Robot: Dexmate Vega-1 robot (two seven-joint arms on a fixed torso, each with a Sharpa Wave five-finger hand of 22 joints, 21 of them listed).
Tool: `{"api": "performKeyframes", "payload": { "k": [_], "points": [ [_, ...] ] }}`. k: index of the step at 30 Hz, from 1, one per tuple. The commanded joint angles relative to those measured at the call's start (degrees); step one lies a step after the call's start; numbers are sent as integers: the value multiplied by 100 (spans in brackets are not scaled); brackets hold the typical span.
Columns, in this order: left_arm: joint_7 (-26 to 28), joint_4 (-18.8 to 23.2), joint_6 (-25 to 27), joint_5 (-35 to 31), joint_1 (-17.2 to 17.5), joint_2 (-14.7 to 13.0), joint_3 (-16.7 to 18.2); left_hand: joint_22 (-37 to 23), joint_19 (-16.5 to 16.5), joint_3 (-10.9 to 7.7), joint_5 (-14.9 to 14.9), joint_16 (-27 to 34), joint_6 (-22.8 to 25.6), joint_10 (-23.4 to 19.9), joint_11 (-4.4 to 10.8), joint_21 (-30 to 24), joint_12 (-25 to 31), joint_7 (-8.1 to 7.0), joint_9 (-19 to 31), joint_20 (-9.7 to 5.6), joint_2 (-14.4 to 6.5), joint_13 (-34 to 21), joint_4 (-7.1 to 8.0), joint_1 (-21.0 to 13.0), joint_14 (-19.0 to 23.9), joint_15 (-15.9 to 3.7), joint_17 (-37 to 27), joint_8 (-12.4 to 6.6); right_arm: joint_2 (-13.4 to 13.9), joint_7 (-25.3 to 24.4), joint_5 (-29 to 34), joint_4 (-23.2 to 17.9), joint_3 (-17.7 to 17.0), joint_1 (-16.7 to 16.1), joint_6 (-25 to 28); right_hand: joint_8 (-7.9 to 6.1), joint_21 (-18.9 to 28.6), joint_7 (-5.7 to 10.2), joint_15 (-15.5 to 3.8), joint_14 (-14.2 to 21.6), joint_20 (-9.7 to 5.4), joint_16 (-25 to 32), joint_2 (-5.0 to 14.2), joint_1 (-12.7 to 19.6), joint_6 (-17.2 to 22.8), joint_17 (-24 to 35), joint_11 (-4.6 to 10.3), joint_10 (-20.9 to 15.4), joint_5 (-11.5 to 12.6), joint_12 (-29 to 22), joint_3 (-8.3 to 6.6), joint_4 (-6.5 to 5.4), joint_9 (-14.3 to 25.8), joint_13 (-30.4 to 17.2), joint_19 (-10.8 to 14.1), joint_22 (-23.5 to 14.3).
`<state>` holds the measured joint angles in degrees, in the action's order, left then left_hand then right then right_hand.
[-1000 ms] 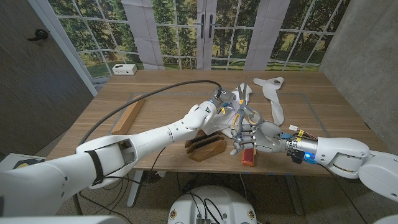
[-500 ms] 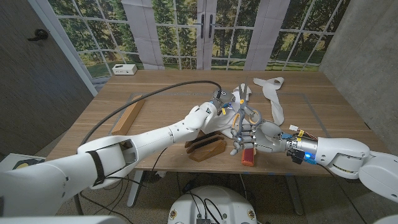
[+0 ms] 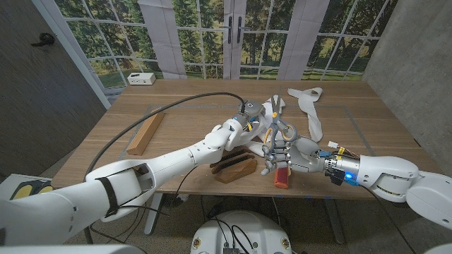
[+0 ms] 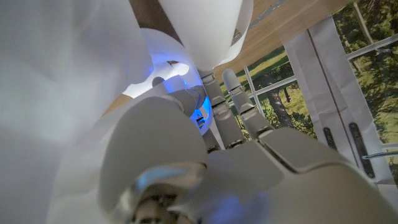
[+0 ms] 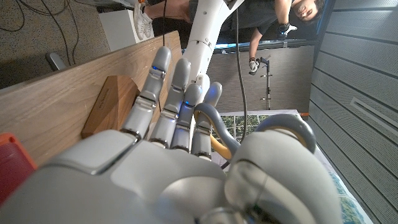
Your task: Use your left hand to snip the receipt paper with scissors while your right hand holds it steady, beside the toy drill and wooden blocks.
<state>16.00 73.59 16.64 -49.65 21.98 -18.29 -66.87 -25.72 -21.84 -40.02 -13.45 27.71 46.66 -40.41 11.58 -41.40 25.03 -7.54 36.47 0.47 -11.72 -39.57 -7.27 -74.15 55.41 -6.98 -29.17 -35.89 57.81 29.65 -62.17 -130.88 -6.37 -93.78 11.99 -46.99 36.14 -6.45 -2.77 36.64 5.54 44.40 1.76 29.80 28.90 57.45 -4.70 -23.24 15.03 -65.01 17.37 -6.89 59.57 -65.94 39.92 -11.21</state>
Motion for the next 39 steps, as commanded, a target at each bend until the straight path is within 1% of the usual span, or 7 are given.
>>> {"api": "performKeyframes", "payload": {
  "k": [1, 5, 12, 22, 23, 26, 39],
  "points": [
    [1657, -237, -675, 620, 493, -39, 607, -186, 95, 54, 0, 126, -55, -73, 18, -290, 38, 23, 300, -37, -4, -185, -37, -133, 248, -626, -176, -230, 16, 14, -35, 67, 62, 60, -50, 34, -10, -27, -24, 15, 9, -14, 48, 19, 78, 25, -18, -51, -4, 0, 34, -2, 24, -20, 58, -18],
    [2219, -259, -943, 799, 616, -14, 754, -347, 201, 102, 0, 207, -123, -105, 19, -558, 37, 51, 537, -62, -1, -334, -62, -200, 269, -621, -324, -395, 14, 29, -74, 89, 55, 57, -56, 32, -13, -28, -22, 19, 9, -16, 53, 21, 84, 26, -23, -56, -4, 11, 34, -3, 29, -8, 61, -18],
    [2845, -276, -1450, 1110, 782, 5, 963, -442, 254, 128, 8, 217, -190, -96, 15, -734, 21, 89, 627, -97, 6, -421, -63, -229, 219, -618, -399, -449, 8, 49, -83, 111, 29, 30, -88, 30, -20, -35, -27, 32, 5, -15, 59, 22, 96, 28, -5, -63, -5, 17, 37, -5, 32, -7, 63, -18],
    [2913, -171, -2190, 1668, 995, -54, 1247, -513, 353, 145, 24, 198, -195, -44, 7, -869, -21, 97, 556, -122, 15, -485, -64, -249, 143, -616, -448, -424, 26, 104, -128, 195, 90, 106, -62, 32, -27, -21, -23, 26, -2, -23, 59, 27, 101, 34, -8, -62, -7, 23, 43, -4, 39, -18, 78, -18],
    [3164, -292, -2403, 1738, 1041, 13, 1296, -529, 374, 150, 31, 155, -201, -24, 0, -908, -36, 94, 535, -146, 25, -503, -60, -245, 77, -618, -434, -415, 32, 116, -163, 225, 119, 141, -35, 33, -28, -24, -22, 25, 0, -23, 58, 28, 100, 37, 0, -55, -7, 22, 44, -4, 38, -25, 78, -18],
    [3052, -305, -2751, 1980, 1095, -9, 1381, -574, 463, 188, 71, -52, -218, 82, 11, -1066, -69, 63, 464, -355, 50, -586, -22, -191, -84, -624, -331, -390, 42, 161, -184, 279, 183, 203, -33, 29, -29, -31, -29, 28, -3, -23, 56, 30, 98, 38, 1, -65, -8, 28, 46, -2, 49, -16, 85, -18],
    [2861, -397, -3525, 2800, 1436, 107, 1895, -490, 613, 270, 165, -445, -311, 236, 35, -1298, -108, 49, 365, -485, 107, -751, -10, -14, -210, -630, -86, -343, 131, 218, -240, 354, 299, 361, -26, 112, -45, -44, -28, 21, -4, -39, 45, 39, 118, 38, -21, -55, -12, 60, 56, 2, -79, 2, 87, -18]
  ]
}}
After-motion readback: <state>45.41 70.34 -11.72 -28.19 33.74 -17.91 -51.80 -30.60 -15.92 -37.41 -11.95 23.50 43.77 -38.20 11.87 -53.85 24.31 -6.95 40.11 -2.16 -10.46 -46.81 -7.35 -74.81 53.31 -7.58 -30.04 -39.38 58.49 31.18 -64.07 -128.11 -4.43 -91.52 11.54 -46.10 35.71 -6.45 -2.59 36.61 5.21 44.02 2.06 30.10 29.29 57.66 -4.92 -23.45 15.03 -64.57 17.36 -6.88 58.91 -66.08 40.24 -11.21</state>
